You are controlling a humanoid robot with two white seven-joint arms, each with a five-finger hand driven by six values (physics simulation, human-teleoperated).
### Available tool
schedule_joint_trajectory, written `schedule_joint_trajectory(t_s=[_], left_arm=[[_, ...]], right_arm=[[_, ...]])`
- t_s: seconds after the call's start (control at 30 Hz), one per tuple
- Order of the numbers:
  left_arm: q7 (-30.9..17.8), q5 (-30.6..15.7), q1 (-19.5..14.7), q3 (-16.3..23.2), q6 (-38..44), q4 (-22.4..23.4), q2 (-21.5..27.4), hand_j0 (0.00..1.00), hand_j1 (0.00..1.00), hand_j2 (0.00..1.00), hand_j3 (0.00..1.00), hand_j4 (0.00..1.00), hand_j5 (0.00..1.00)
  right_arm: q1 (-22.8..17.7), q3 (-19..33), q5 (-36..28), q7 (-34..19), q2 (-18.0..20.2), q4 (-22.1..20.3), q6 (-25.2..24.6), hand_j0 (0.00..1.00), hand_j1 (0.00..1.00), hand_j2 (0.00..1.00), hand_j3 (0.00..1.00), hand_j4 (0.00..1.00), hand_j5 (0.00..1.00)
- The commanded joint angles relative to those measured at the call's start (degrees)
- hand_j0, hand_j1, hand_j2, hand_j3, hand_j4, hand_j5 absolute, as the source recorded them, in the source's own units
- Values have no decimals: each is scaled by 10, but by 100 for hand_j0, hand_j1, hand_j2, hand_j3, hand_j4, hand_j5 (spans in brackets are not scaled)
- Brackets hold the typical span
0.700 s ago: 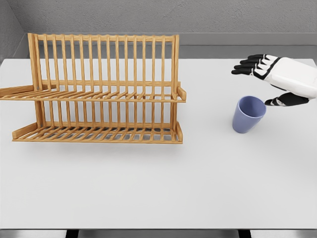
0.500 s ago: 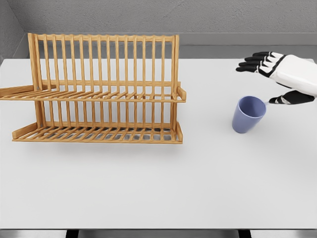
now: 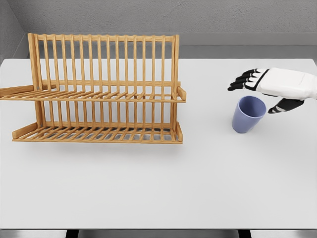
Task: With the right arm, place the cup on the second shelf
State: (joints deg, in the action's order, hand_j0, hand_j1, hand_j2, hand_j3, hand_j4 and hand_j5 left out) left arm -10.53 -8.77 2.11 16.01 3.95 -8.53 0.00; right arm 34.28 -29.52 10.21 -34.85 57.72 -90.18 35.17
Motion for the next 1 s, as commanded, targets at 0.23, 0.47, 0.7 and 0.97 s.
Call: schedule_joint_trajectory(t_s=[0.23,0.47,0.7,0.97], left_arm=[[0,0,0,0,0,0,0,100,100,100,100,100,100],[0,0,0,0,0,0,0,100,100,100,100,100,100],[0,0,0,0,0,0,0,100,100,100,100,100,100],[0,0,0,0,0,0,0,100,100,100,100,100,100]], right_arm=[[4,-37,-2,-1,-4,34,-2,100,100,100,100,100,100],[27,-77,6,-1,-27,94,-2,100,100,100,100,100,100],[46,-98,17,-1,-37,104,-2,100,100,100,100,100,100],[46,-98,17,-1,-37,105,-2,88,88,88,88,88,88]])
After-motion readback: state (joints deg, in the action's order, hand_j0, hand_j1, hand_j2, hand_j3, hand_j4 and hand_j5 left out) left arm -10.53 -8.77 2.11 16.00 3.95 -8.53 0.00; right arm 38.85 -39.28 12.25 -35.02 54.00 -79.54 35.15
